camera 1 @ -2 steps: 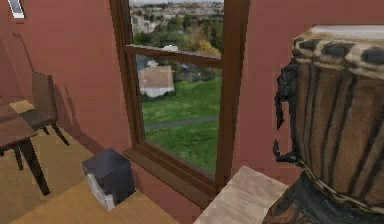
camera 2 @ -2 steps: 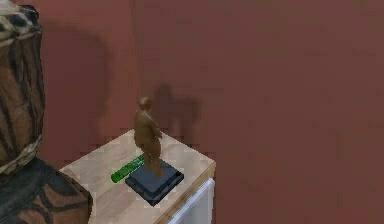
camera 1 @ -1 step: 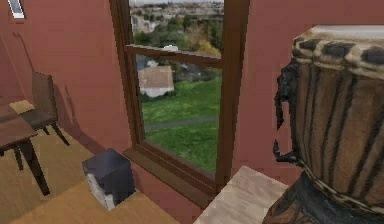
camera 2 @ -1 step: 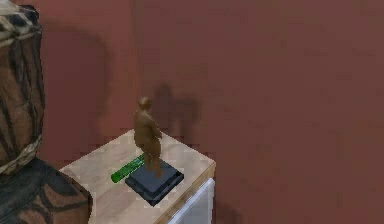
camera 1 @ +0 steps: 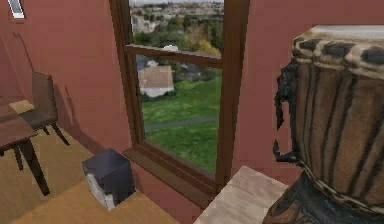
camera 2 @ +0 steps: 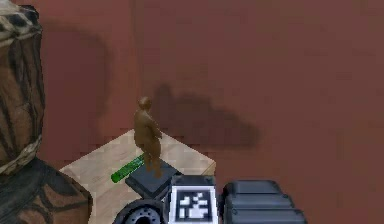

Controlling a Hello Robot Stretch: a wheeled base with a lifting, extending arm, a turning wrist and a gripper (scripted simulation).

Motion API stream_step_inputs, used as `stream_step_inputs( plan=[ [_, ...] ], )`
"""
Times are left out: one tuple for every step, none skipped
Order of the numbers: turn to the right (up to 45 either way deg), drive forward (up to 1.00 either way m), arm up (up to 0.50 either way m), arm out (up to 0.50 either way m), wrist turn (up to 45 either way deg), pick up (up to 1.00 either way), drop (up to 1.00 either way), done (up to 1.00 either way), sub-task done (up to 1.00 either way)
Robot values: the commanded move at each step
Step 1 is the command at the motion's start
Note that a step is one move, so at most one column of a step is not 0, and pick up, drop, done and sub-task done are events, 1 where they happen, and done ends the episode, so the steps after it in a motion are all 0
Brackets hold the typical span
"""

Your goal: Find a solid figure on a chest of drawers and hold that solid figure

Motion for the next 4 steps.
stream_step_inputs(
  plan=[
    [0.0,0.00,0.00,0.14,0.0,0.00,0.00,0.00,0.00],
    [0.0,0.00,0.00,0.00,45.0,0.00,0.00,0.00,0.00],
    [0.0,0.00,0.00,0.00,45.0,0.00,0.00,0.00,0.00],
    [0.0,0.00,0.00,0.00,45.0,0.00,0.00,0.00,0.00]
  ],
)
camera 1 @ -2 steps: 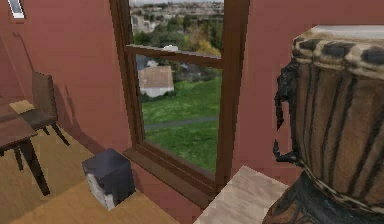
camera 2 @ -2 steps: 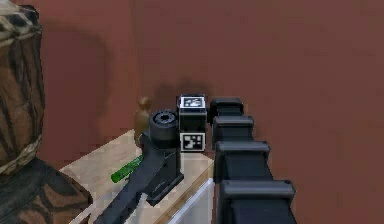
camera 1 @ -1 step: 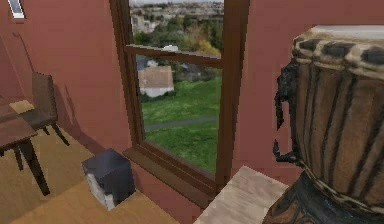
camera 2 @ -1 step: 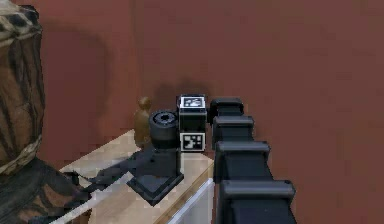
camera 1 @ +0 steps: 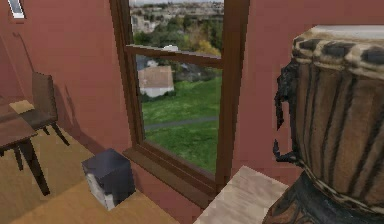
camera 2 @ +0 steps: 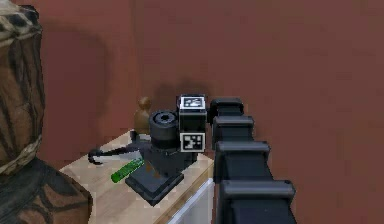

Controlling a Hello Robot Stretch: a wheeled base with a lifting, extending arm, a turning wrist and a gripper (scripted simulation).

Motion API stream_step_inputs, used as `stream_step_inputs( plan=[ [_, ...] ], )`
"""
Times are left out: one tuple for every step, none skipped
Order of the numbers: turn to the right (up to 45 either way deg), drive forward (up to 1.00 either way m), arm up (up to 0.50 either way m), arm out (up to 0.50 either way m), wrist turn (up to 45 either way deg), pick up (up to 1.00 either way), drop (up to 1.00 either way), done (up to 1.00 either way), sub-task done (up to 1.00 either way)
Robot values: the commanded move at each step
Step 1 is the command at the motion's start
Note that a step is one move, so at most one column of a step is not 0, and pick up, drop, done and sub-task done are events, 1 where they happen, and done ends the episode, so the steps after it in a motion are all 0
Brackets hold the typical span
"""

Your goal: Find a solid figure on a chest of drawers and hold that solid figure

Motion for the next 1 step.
stream_step_inputs(
  plan=[
    [0.0,0.00,0.00,0.00,18.0,0.00,0.00,0.00,0.00]
  ],
)
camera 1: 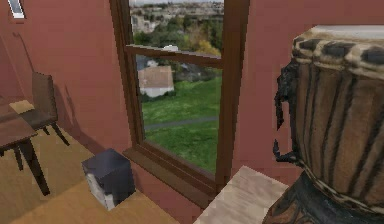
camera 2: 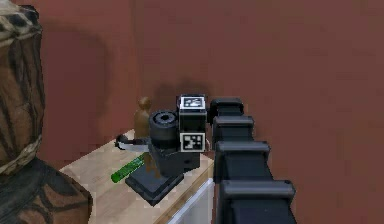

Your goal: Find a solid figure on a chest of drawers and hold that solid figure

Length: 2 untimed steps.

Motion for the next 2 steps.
stream_step_inputs(
  plan=[
    [0.0,0.00,0.00,0.00,0.0,1.00,0.00,0.00,0.00],
    [0.0,0.00,0.00,0.00,0.0,0.00,0.00,1.00,0.00]
  ],
)
